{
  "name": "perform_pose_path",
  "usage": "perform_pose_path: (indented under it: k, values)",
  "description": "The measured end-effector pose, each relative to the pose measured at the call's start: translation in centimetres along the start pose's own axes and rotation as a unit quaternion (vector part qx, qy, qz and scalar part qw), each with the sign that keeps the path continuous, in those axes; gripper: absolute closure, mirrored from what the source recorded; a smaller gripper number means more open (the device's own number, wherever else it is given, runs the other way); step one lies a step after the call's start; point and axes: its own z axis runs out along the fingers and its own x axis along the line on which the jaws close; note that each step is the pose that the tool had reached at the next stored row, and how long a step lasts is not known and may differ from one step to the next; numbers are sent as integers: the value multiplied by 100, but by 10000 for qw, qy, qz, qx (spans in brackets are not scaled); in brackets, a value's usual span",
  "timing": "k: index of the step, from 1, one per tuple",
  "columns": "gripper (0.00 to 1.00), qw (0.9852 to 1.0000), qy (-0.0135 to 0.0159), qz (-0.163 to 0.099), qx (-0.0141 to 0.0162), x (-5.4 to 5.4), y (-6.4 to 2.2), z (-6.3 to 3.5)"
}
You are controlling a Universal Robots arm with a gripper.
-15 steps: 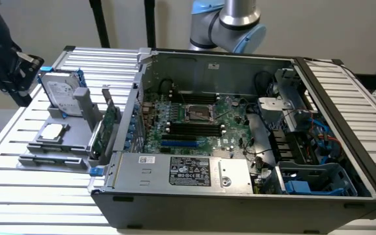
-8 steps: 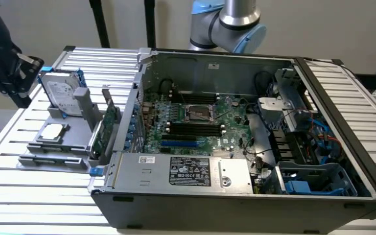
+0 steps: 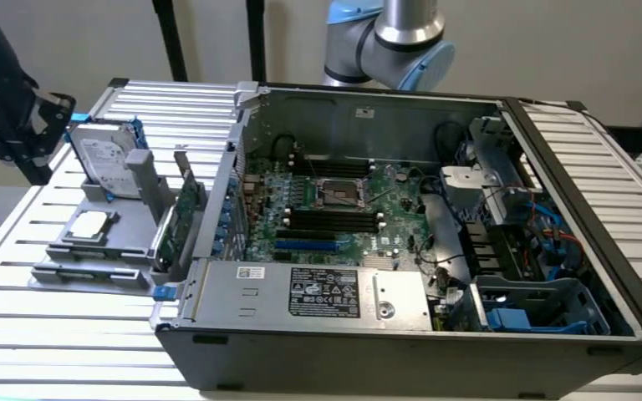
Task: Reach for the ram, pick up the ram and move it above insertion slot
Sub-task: 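Pick up the ram and move it above insertion slot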
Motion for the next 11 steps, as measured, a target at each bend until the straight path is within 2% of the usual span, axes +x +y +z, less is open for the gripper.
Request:
perform_pose_path:
  k: [3, 6, 11]
  values:
    - [89, 9996, 12, -269, 2, 0, 0, 2]
    - [89, 9985, 23, -544, 4, 0, 0, 5]
    - [89, 9950, 42, -1000, 6, 0, 0, 10]
